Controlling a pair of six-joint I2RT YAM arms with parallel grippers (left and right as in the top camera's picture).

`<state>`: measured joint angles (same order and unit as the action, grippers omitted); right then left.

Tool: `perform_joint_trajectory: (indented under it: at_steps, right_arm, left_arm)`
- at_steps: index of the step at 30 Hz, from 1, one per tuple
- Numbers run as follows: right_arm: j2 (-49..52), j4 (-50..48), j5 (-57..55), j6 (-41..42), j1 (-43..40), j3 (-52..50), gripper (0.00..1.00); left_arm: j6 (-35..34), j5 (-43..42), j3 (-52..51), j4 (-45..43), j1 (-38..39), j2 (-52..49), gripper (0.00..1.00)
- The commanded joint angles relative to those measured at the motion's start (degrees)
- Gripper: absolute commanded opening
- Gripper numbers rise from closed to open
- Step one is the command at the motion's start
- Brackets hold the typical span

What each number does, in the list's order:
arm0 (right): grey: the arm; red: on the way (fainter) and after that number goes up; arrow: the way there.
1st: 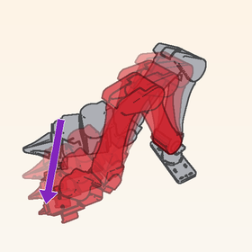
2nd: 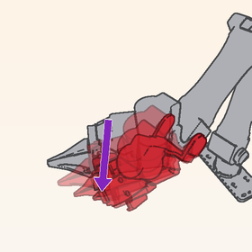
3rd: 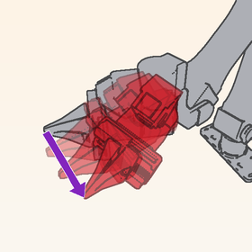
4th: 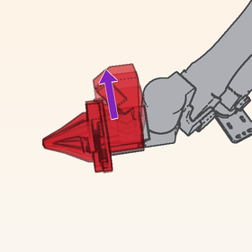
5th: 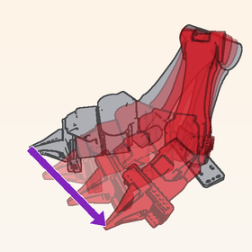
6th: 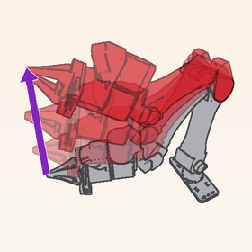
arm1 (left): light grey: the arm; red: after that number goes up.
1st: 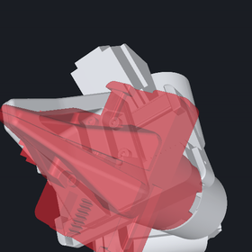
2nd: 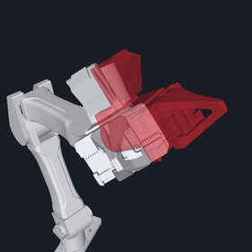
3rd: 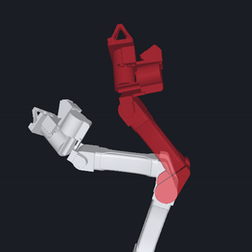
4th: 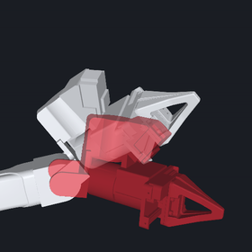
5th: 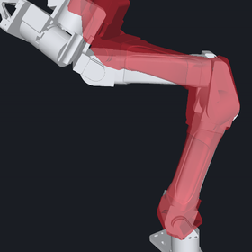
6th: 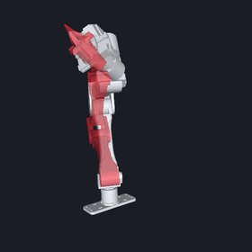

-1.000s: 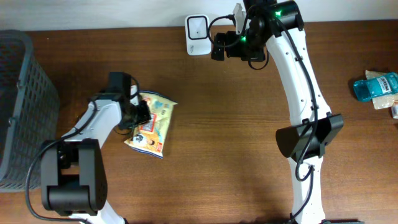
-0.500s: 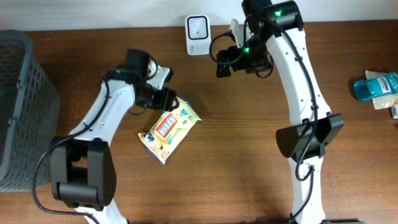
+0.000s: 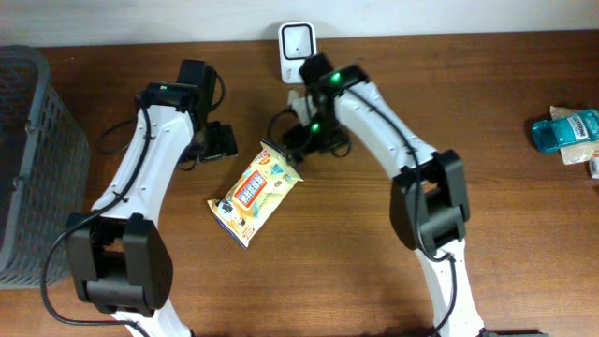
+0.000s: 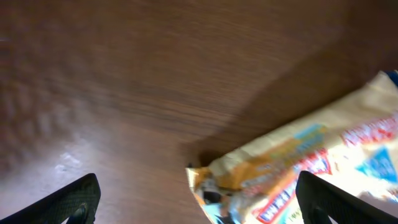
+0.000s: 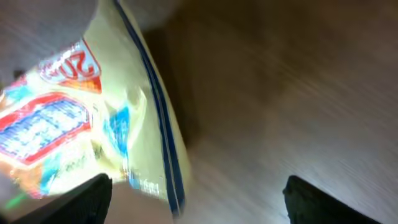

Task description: Scan the item barcode

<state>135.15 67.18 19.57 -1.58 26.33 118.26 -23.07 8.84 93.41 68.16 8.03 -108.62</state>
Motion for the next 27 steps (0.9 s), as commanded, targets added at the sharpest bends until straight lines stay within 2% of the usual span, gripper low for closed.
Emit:
perform_joint_trajectory:
  at_steps: [1, 5, 7, 8, 10, 11, 13, 15, 16, 17, 21, 27]
  right_arm:
    - [0.2, -5.3, 0.8, 0.1, 0.9, -4.1, 0.89]
    - [0.3, -10.4, 0.8, 0.2, 0.9, -7.1, 0.88]
    - [0.2, -11.1, 0.9, 0.6, 0.9, -8.2, 0.8]
    - [0.2, -11.1, 1.0, 0.6, 1.0, -8.5, 0.74]
    - [0.2, -11.1, 0.9, 1.0, 1.0, -8.7, 0.54]
    - [0.2, -11.1, 0.7, 2.0, 1.0, -8.7, 0.48]
    - [0.2, -11.2, 0.7, 3.2, 0.6, -8.6, 0.3]
    - [0.2, -11.0, 0.7, 5.9, -0.2, -8.2, 0.16]
    - [0.2, -10.4, 0.7, 8.0, -1.0, -7.6, 0.05]
    - [0.2, -9.6, 0.7, 9.5, -1.8, -6.8, 0.04]
    - [0.2, -5.2, 0.7, 15.9, -5.6, -3.2, 0.04]
    - [-0.1, 2.1, 0.7, 18.6, -11.0, -0.5, 0.04]
  left_arm:
    - [-3.2, 2.6, 0.6, 1.2, -2.3, 0.0, 0.99]
    - [-3.2, 2.6, 0.3, 2.5, -3.6, 0.0, 0.99]
    - [-3.2, 2.6, 0.2, 2.5, -3.7, 0.0, 0.99]
    - [-3.2, 2.5, 0.1, 2.4, -3.7, 0.0, 0.99]
    - [-3.2, 2.5, -0.2, 2.4, -3.7, 0.0, 0.99]
    - [-3.2, 2.4, -0.3, 2.4, -3.7, 0.0, 0.97]
    - [-3.2, 1.1, -0.7, 2.4, -3.7, -0.1, 0.91]
    - [-3.2, -1.2, -1.1, 2.2, -3.7, -0.2, 0.79]
    - [-3.2, -2.4, -1.5, 1.9, -3.7, -0.2, 0.74]
    - [-3.2, -3.3, -1.7, 1.9, -3.7, -0.2, 0.68]
    - [-3.0, -8.6, -3.4, -0.1, -3.3, -0.3, 0.52]
    - [-3.0, -16.1, -8.8, -6.7, 0.0, -0.3, 0.42]
